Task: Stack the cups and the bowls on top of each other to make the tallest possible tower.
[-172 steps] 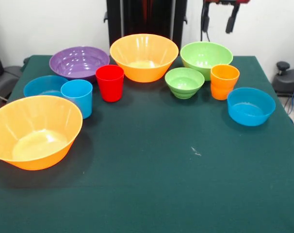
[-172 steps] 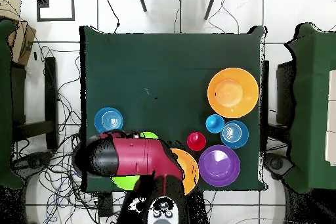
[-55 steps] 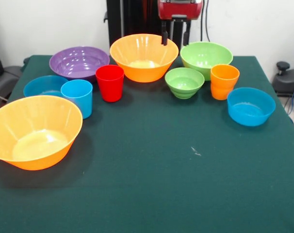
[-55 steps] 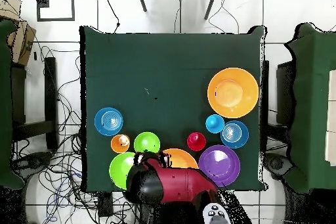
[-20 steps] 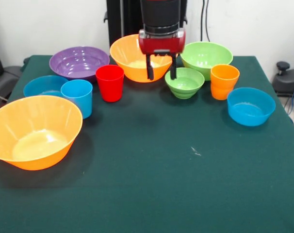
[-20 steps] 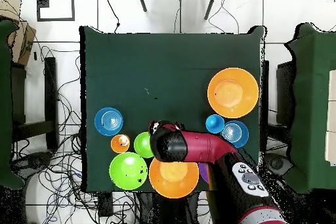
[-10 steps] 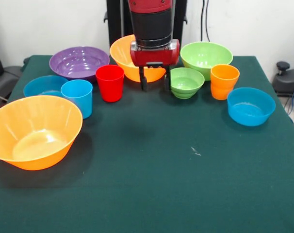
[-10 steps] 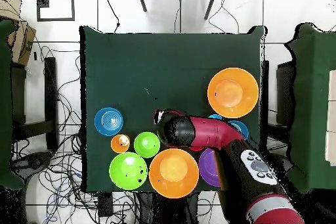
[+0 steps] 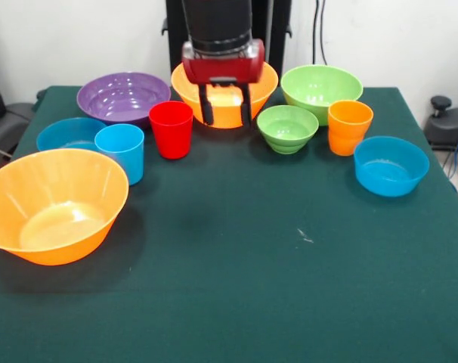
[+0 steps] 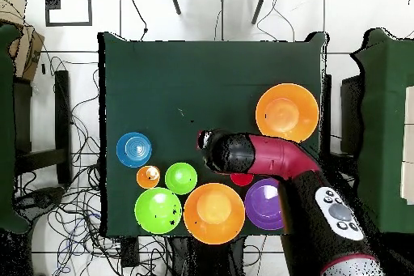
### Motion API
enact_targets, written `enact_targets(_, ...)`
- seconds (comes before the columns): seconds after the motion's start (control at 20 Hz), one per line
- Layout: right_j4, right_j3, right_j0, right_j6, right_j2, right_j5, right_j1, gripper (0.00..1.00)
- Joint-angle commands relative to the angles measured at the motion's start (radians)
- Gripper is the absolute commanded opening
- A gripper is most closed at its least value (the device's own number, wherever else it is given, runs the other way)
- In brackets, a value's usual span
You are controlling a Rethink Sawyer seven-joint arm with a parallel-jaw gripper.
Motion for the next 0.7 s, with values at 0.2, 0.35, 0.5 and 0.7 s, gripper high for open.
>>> enact_targets(0.2,-0.102,0.06,-0.14,-0.227,0.143,0.071,-0.094,1.0)
enact_targets(0.35,-0.138,0.061,-0.179,-0.233,0.149,0.053,-0.08,1.0)
enact_targets(0.5,-0.177,0.036,-0.209,-0.235,0.158,0.034,-0.037,1.0)
enact_targets(0.7,-0.217,-0.002,-0.252,-0.249,0.182,0.037,0.01,1.0)
